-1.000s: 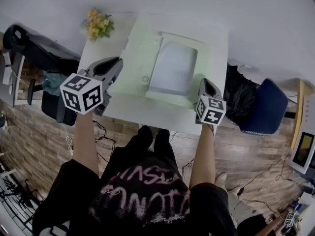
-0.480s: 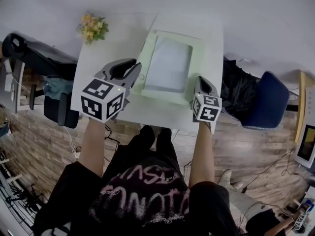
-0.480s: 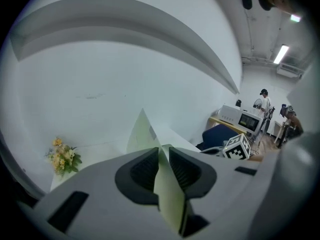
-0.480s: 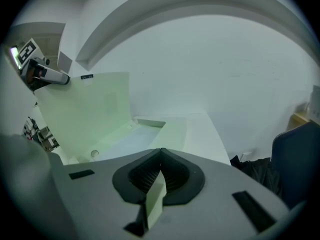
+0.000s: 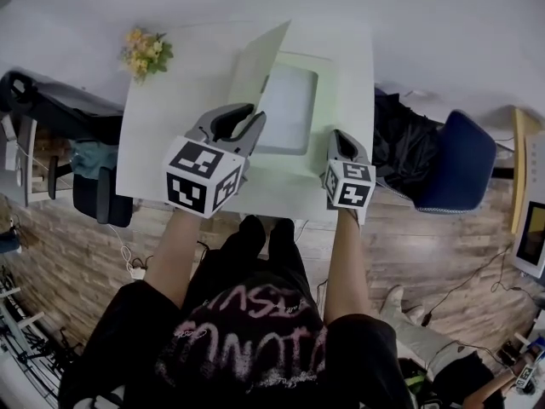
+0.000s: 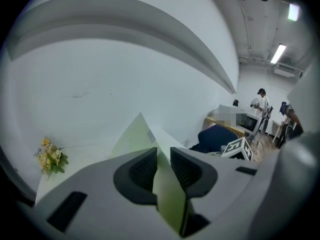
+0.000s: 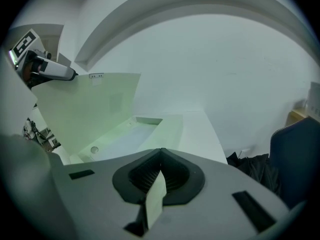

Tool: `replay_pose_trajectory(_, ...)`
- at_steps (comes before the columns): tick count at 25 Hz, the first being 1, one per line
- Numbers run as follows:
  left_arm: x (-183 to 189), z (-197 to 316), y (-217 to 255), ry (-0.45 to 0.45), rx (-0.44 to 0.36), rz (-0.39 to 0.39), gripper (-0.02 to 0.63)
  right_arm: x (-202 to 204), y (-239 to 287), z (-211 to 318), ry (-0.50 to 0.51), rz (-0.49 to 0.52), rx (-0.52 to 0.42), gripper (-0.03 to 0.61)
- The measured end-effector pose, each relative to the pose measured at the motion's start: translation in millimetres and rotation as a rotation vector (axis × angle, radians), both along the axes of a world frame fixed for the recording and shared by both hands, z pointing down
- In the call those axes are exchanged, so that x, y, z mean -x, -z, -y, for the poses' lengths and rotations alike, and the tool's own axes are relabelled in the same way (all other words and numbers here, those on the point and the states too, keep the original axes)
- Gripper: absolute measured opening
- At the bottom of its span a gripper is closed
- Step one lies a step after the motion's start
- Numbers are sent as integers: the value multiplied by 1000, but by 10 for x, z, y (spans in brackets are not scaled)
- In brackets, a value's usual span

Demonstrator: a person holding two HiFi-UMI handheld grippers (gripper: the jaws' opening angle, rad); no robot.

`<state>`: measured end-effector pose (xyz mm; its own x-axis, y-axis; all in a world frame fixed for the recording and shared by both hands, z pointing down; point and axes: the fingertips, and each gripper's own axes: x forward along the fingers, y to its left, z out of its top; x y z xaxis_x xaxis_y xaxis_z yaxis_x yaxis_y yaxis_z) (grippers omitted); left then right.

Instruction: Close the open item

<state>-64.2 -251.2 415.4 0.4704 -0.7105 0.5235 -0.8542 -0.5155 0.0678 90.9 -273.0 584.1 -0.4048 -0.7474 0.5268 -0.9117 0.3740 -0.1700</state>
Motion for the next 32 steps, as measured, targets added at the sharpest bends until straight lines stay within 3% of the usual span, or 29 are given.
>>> replay_pose_trajectory(14,-696,-40,-383,-73,17,126,117,-181,-98,-92,-10,10,20,9)
replay_pose_trajectory(20,-978,-68,-670,-130,63,114,129,-227,-155,-106,-7,8,33,9)
replay_pose_trajectory(27,-1082,-50,-1007,-169,148,50,94,-171,-210,-101,4,8,46,11)
replay_pose_trajectory(32,-1129,-25,-1247,-207,190,92,90,-187,-229,-87,5,3,53,11)
